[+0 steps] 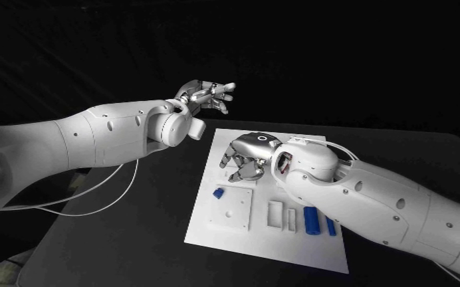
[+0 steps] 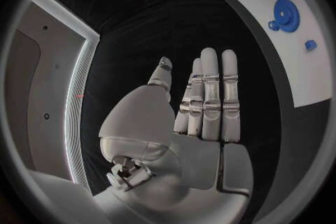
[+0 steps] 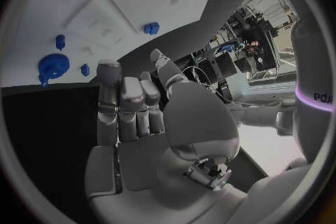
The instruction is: Assemble the parts on the task board
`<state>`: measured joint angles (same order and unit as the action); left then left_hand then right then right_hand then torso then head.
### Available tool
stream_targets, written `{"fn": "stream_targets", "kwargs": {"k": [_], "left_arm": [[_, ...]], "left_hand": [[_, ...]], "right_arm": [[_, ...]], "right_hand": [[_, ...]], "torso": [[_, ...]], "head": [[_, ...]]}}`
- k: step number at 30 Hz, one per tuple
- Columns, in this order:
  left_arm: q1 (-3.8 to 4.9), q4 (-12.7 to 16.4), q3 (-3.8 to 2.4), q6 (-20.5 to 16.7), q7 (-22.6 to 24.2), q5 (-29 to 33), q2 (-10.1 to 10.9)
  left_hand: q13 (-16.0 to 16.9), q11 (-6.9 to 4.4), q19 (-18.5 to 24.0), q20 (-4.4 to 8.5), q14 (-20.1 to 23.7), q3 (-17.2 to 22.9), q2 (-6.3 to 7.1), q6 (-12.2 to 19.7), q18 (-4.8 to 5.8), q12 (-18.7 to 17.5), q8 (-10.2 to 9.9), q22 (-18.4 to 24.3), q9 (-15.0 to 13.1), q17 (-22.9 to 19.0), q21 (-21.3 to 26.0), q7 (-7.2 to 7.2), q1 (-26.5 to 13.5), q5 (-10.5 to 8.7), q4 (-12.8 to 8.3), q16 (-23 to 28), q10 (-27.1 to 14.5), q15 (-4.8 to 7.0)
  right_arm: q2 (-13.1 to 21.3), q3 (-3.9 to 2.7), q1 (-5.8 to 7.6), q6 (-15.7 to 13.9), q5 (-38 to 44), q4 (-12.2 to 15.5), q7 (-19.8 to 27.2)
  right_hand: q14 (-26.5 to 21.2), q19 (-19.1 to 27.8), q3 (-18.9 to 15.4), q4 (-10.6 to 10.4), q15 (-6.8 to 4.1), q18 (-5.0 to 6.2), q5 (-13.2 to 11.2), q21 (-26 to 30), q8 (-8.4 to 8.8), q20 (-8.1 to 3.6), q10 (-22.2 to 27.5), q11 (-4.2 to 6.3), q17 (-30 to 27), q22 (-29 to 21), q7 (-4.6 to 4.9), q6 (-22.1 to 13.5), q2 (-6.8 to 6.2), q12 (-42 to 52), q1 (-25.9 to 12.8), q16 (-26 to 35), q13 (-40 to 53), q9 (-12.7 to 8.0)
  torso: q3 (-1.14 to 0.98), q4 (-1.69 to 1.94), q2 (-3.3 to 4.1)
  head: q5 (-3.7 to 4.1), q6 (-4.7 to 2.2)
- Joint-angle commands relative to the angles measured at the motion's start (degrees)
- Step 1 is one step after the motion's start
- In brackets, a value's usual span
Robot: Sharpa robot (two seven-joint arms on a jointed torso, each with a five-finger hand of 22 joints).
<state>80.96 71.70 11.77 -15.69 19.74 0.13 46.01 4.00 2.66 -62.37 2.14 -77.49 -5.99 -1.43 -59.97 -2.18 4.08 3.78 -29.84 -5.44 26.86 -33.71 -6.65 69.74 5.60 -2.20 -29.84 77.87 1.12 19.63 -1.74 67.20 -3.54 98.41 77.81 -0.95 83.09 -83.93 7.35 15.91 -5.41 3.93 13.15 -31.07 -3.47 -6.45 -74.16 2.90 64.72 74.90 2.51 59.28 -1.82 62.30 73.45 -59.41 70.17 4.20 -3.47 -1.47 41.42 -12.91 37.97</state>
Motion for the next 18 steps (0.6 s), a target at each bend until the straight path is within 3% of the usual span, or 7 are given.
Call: {"fn": "stream_targets", "kwargs": {"k": [1,6,13,18], "left_arm": [[0.26,0.3,-0.09,-2.0,2.2,1.6,-0.4],[0.3,0.7,-0.12,-2.1,2.3,1.5,-0.7],[0.34,0.8,-0.16,-2.0,2.4,1.3,-1.0],[0.37,0.9,-0.17,-2.0,2.4,1.3,-1.2]], "left_hand": [[-0.1,-0.12,-0.2,-0.01,-0.2,0.2,0.08,0.3,-0.91,-0.3,0.0,0.1,-0.1,0.1,0.2,0.14,0.4,0.3,-0.1,0.3,0.0,-0.08],[-0.1,-0.12,-0.2,-0.01,-0.1,0.2,0.01,0.3,-0.89,-0.3,0.0,0.1,-0.1,0.1,0.2,0.14,0.5,0.45,-0.2,0.4,0.0,-0.08],[-0.1,-0.12,-0.2,0.0,-0.2,0.2,-0.03,0.2,-0.88,-0.3,0.0,0.1,-0.1,0.1,0.2,0.14,0.5,0.6,-0.3,0.4,0.0,-0.08],[-0.1,-0.12,-0.2,0.0,-0.1,-0.1,-0.14,0.1,-0.85,-0.3,0.0,0.2,0.0,0.2,0.2,0.17,0.4,0.67,-0.3,0.5,0.0,-0.09]], "right_arm": [[-1.4,0.67,0.08,1.9,5.3,-1.4,-2.0],[-3.2,1.84,0.12,3.0,6.5,-3.2,-2.8],[-4.8,2.89,0.03,5.1,7.5,-4.2,-2.9],[-5.4,3.55,-0.14,5.6,7.8,-4.8,-3.0]], "right_hand": [[0.2,-2.8,1.1,0.0,-0.27,-0.62,-0.5,-0.4,-0.13,-0.42,-0.2,0.16,0.1,3.4,0.07,-0.6,-0.23,0.3,0.4,-0.3,0.1,0.0],[0.3,-2.8,3.2,0.1,-0.19,-0.59,-0.3,-0.8,-0.14,-0.3,-0.3,0.05,0.1,3.4,0.28,-1.1,-0.81,0.4,0.4,-0.4,0.2,-0.4],[0.2,-2.7,4.8,0.2,-0.12,-0.64,-0.2,-0.8,-0.12,-0.25,-0.3,0.07,0.0,3.4,0.14,-1.0,-1.18,0.4,0.5,-0.4,0.2,-0.4],[0.3,-2.7,5.8,0.3,-0.05,-0.67,0.6,-0.8,-0.09,-0.2,-0.3,0.01,0.0,3.4,0.22,-1.2,-1.35,0.3,0.5,-0.4,0.2,-0.4]], "torso": [[0.21,0.35,0.19],[0.49,0.66,0.37],[0.56,0.92,0.58],[0.64,0.83,0.55]], "head": [[-0.13,0.17],[0.17,0.11],[0.39,-0.01],[0.29,0.16]]}}
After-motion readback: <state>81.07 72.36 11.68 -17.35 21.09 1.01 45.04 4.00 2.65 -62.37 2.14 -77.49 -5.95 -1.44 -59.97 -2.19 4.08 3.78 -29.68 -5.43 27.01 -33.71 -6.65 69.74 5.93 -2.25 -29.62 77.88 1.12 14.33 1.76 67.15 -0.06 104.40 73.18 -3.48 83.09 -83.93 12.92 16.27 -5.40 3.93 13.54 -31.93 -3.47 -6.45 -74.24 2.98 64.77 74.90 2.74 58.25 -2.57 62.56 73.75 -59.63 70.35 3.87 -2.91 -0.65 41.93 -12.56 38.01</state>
